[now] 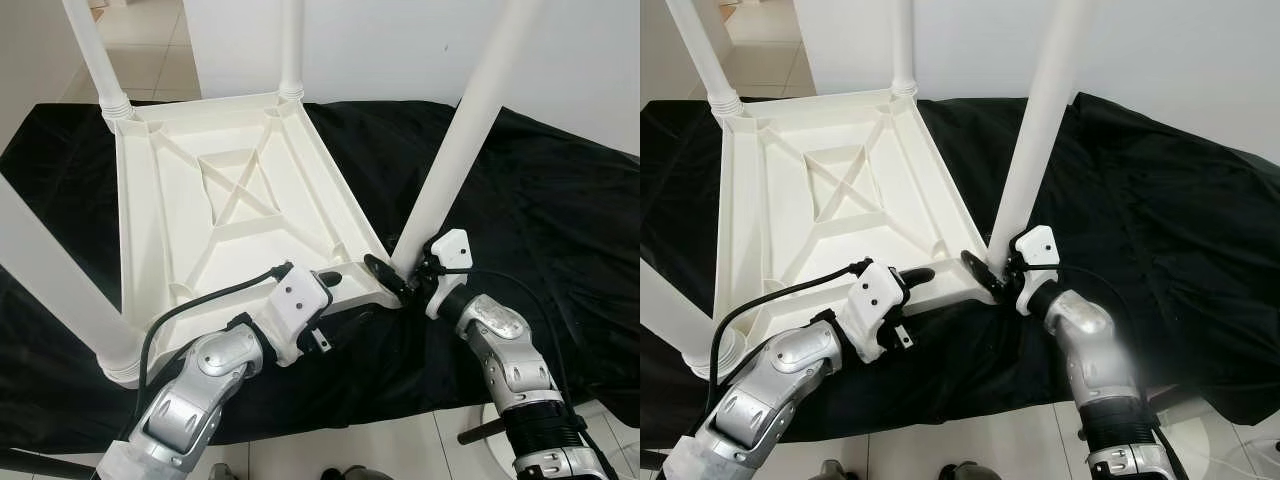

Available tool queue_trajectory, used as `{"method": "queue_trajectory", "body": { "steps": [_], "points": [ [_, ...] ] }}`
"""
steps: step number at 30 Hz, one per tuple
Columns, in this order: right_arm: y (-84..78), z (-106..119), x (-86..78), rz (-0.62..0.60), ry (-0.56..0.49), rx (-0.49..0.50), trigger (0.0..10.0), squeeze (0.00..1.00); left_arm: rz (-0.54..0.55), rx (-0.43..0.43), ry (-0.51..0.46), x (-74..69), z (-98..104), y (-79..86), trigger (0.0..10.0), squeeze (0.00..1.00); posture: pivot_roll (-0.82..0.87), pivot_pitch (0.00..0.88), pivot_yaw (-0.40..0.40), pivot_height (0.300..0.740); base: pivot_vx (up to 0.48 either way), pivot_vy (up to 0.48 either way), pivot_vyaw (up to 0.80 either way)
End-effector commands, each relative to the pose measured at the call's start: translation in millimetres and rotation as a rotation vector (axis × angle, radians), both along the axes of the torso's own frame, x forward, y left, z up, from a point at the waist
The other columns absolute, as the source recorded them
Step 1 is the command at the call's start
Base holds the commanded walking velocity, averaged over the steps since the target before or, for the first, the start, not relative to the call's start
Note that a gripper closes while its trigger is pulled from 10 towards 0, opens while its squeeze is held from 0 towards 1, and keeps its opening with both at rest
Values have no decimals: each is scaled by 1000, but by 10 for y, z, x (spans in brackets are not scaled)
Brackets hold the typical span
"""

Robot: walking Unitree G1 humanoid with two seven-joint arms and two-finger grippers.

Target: Building children table

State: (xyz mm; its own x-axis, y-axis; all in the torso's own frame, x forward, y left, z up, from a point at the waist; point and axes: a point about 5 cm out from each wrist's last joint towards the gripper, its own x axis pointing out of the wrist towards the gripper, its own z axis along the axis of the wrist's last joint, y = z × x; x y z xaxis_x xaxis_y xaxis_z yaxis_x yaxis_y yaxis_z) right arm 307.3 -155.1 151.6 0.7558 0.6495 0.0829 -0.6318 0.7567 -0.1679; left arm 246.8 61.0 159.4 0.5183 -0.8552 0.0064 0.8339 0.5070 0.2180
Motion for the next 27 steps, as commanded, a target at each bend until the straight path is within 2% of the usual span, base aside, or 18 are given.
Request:
{"method": "queue_trajectory", "body": {
  "steps": [1,2,3,4,5,11,15,22,23,24,26,27],
  "points": [
    [-2,-84,-21,18,34,-13,0,0,-10,3,8,-17,-18,-9,10000,0,-30,112,-51,740,0,0,0],
    [-11,-82,-21,8,33,-8,1804,0,-11,2,8,-18,-18,-11,10000,0,-32,113,-50,740,0,0,0],
    [-21,-78,-19,-6,29,-6,5059,0,-11,1,8,-18,-17,-11,10000,0,-32,113,-50,740,0,0,0],
    [-21,-78,-19,-6,29,-6,5059,0,-11,1,8,-18,-17,-11,10000,0,-32,113,-50,740,0,0,0],
    [-31,-68,-21,-22,28,5,10000,0,-12,1,8,-17,-18,-12,10000,0,-38,114,-49,740,0,0,0],
    [-42,-38,-36,-66,27,44,10000,0,-15,3,9,-16,-23,-15,10000,0,-43,118,-50,740,0,0,0],
    [1,-43,-95,-235,27,64,10000,0,-13,-1,12,-27,-27,-17,10000,0,-57,122,-59,740,0,0,0],
    [51,-27,-139,-298,21,92,10000,0,-17,0,16,-39,-40,-24,10000,0,-65,126,-58,740,0,0,0],
    [64,-21,-154,-323,22,101,10000,0,-18,0,17,-42,-42,-23,10000,0,-71,128,-58,740,0,0,0],
    [96,-13,-187,-400,27,141,10000,0,-20,2,17,-36,-41,-21,10000,0,-76,131,-56,740,0,0,0],
    [96,-13,-187,-400,27,141,10000,0,-20,2,17,-36,-41,-21,10000,0,-76,131,-56,740,0,0,0],
    [127,-16,-221,-501,32,170,10000,0,-21,3,17,-30,-40,-17,10000,0,-78,133,-57,740,0,0,0]
  ]
}}
